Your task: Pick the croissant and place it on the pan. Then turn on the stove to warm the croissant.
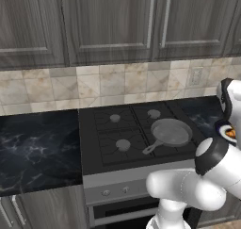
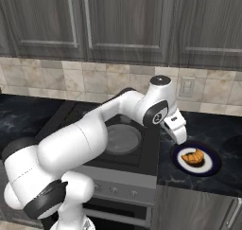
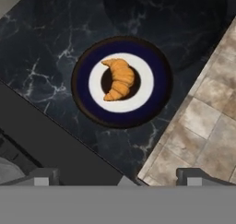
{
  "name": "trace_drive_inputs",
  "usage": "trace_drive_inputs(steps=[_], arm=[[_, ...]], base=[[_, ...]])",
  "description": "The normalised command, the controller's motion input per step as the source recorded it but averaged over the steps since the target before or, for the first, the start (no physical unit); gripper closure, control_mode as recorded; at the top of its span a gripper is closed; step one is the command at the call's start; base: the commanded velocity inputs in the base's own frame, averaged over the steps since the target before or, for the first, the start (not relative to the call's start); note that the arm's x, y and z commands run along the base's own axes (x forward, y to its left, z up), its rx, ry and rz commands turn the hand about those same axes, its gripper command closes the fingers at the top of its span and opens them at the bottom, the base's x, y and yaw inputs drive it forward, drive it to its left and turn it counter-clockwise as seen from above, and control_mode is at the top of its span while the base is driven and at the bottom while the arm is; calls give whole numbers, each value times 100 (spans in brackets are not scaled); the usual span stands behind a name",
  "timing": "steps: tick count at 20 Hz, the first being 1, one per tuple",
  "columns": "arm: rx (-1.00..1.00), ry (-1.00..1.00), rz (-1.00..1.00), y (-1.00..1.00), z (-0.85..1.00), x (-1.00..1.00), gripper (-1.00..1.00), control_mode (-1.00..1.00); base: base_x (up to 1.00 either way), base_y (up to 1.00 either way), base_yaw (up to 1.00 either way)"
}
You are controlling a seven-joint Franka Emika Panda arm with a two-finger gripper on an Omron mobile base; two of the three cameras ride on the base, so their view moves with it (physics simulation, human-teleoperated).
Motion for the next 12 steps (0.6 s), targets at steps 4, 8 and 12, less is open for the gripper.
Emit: trace_drive_inputs(steps=[4, 8, 12], arm=[[3, -2, -8, -14, -23, 7, -100, -100], [2, -1, -6, -22, -22, 9, -100, -100], [4, 0, -2, -32, -20, 1, -100, -100]], base=[[0, 0, 0], [0, 0, 0], [0, 0, 0]])
